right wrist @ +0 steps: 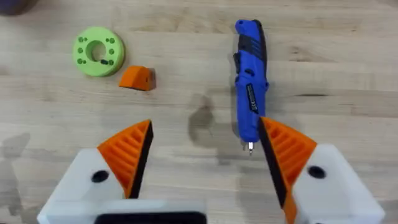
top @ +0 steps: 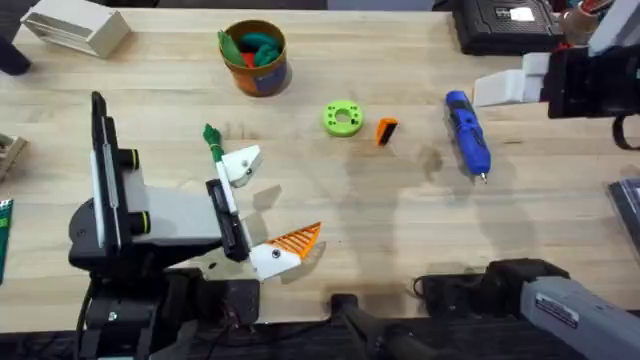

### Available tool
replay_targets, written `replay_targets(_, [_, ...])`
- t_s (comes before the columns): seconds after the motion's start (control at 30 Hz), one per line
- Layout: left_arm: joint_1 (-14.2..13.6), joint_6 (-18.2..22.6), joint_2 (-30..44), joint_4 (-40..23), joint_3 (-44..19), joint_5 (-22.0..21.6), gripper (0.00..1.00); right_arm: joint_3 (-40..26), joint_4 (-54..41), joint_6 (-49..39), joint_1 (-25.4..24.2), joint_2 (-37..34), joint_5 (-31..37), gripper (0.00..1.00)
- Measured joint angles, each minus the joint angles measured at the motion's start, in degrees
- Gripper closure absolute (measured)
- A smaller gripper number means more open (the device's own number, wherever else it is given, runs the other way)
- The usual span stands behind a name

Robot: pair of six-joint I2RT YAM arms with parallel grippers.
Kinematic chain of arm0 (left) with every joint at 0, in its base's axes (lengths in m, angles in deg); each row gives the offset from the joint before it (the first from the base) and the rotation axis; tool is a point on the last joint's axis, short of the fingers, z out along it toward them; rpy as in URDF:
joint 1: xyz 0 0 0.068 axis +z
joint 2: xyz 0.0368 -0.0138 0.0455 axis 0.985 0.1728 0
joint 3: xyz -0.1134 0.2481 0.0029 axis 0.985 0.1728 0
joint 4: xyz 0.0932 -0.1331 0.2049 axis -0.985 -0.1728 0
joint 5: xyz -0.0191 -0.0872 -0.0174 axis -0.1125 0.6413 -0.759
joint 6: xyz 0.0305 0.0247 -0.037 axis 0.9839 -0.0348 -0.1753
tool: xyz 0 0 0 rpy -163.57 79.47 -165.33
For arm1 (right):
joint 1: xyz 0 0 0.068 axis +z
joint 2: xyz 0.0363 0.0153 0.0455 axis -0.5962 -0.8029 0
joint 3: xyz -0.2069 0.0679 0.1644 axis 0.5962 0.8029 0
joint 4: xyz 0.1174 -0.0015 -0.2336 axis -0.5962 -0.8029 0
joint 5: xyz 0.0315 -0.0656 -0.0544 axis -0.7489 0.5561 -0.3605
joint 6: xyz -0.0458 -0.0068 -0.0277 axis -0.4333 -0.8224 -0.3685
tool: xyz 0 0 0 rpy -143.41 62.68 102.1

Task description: Pick up the gripper from the table and insert it into the empty holder that is missing its gripper. Then pick up a screw, insert it into the mounting hole, and use the screwdriver to tighten it. Finally, clean up the table by picking up the vegetable and placing it into the bucket.

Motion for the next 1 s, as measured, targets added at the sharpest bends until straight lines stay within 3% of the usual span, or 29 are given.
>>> replay_targets(0.2, [0.00,0.00,0.00,0.00,0.00,0.00,0.015,-0.15,-3.21,0.02,0.70,-2.73,0.01,0.011])
replay_targets(0.47, [0.00,0.00,0.00,0.00,0.00,0.00,0.015,-0.20,-5.63,2.10,6.62,-3.34,2.76,0.011])
replay_targets(0.83, [0.00,0.00,0.00,0.00,0.00,0.00,0.015,-0.24,-8.06,5.65,9.65,-3.56,4.14,0.011])
replay_targets(1.0, [0.00,0.00,0.00,0.02,0.00,0.00,0.015,-0.97,-8.61,7.81,12.59,-7.04,4.42,0.010])
